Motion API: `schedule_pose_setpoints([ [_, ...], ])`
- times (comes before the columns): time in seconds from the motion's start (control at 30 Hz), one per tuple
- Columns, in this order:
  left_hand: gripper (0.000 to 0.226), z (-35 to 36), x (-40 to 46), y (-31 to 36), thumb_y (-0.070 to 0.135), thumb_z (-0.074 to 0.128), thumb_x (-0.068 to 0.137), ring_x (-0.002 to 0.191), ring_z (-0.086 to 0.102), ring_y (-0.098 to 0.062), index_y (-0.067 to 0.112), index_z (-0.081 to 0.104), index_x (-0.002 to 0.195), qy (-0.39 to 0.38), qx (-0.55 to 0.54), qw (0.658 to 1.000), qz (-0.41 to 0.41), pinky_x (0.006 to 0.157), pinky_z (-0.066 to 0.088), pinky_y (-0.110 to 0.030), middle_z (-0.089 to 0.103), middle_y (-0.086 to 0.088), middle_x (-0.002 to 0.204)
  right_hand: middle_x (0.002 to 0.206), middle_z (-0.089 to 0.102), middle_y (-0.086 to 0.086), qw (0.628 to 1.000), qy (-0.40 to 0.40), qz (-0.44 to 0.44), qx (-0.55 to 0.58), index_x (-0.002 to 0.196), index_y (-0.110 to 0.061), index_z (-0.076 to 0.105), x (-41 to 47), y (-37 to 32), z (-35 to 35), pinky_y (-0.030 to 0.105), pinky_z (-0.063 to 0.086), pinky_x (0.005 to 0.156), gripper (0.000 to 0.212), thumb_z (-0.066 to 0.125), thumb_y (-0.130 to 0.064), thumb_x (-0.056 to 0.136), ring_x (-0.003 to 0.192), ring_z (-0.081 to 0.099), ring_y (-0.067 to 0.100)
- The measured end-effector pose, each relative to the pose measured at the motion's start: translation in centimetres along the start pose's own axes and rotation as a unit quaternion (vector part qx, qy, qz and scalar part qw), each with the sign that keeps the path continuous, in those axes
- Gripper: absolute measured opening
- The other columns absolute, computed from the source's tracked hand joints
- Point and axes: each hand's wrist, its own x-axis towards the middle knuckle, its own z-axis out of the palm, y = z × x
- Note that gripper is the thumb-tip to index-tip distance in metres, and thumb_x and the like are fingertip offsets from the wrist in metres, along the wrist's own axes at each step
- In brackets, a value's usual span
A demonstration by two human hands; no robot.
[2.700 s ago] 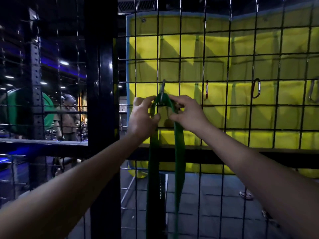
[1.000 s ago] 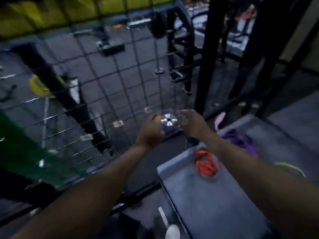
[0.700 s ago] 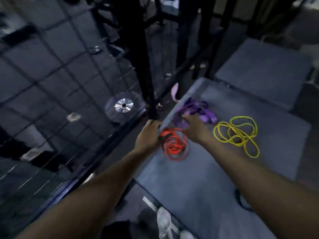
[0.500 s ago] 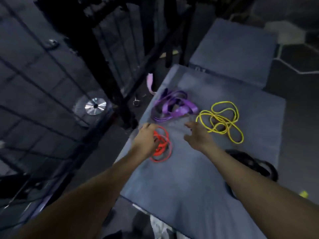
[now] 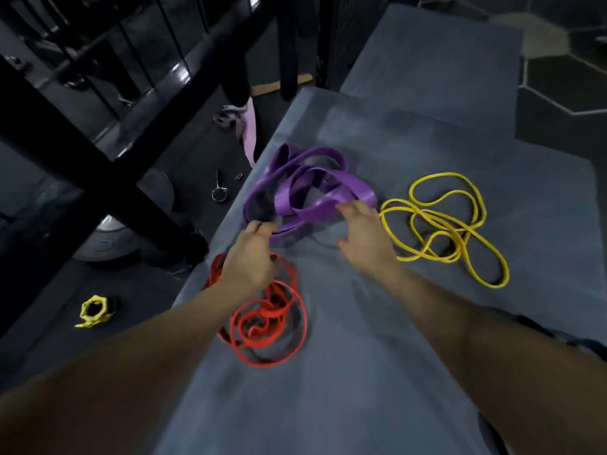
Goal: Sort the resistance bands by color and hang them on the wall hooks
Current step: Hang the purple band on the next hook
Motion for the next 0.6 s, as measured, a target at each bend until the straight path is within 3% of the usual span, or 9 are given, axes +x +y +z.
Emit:
schedule_pose_setpoints([
  [0.2, 0.054, 3.1, 4.9, -2.1, 0.018, 0.059, 0.083, 0.126, 0.039, -0.028, 0.017, 0.042, 0.134, 0.027, 0.085, 0.996, -0.004, 0.101, 0.036, -0.041, 0.042, -0.005, 0.134, 0.149, 0.030, 0.009, 0.989, 0.108, -0.070, -0.071, 0.146, -0.013, 0.028, 4.0, 0.7, 3.6, 0.038, 0.026, 0.113, 0.074, 0.050, 0.001, 0.076, 0.135, 0.030, 0.031],
  [0.3, 0.049, 4.6, 5.4, -2.7, 0.026, 0.057, 0.086, 0.125, 0.039, -0.025, 0.021, 0.043, 0.133, 0.031, 0.143, 0.989, -0.006, 0.102, 0.033, -0.039, 0.046, -0.004, 0.130, 0.137, 0.038, 0.012, 0.986, 0.134, -0.050, -0.090, 0.145, -0.018, 0.031, 5.0, 1.3, 4.0, 0.042, 0.034, 0.105, 0.065, 0.044, -0.001, 0.084, 0.120, 0.037, 0.035],
  [0.37, 0.040, 4.8, 5.4, -2.7, 0.025, 0.055, 0.088, 0.121, 0.043, -0.026, 0.022, 0.049, 0.127, 0.051, 0.172, 0.984, 0.001, 0.101, 0.032, -0.037, 0.051, -0.005, 0.124, 0.129, 0.038, 0.012, 0.991, 0.110, -0.012, -0.075, 0.135, -0.014, 0.043, 5.1, 1.9, 4.2, 0.043, 0.036, 0.100, 0.047, 0.042, -0.007, 0.088, 0.119, 0.034, 0.033],
  [0.47, 0.027, 3.7, 5.3, -1.6, 0.018, 0.055, 0.089, 0.114, 0.049, -0.027, 0.020, 0.061, 0.115, 0.064, 0.134, 0.989, 0.000, 0.097, 0.033, -0.035, 0.059, -0.007, 0.117, 0.124, 0.037, 0.014, 0.995, 0.087, 0.029, -0.034, 0.114, -0.006, 0.055, 4.3, 2.5, 3.7, 0.041, 0.035, 0.099, 0.027, 0.047, -0.011, 0.089, 0.118, 0.032, 0.032],
  [0.6, 0.025, -0.7, 4.2, 0.8, 0.010, 0.055, 0.088, 0.110, 0.053, -0.028, 0.014, 0.065, 0.111, 0.075, 0.022, 0.996, 0.032, 0.092, 0.040, -0.033, 0.060, -0.008, 0.112, 0.121, 0.038, 0.015, 0.994, 0.112, 0.015, -0.006, 0.111, -0.011, 0.061, 2.0, 1.8, -0.3, 0.030, 0.024, 0.099, 0.029, 0.063, -0.016, 0.083, 0.115, 0.036, 0.034],
])
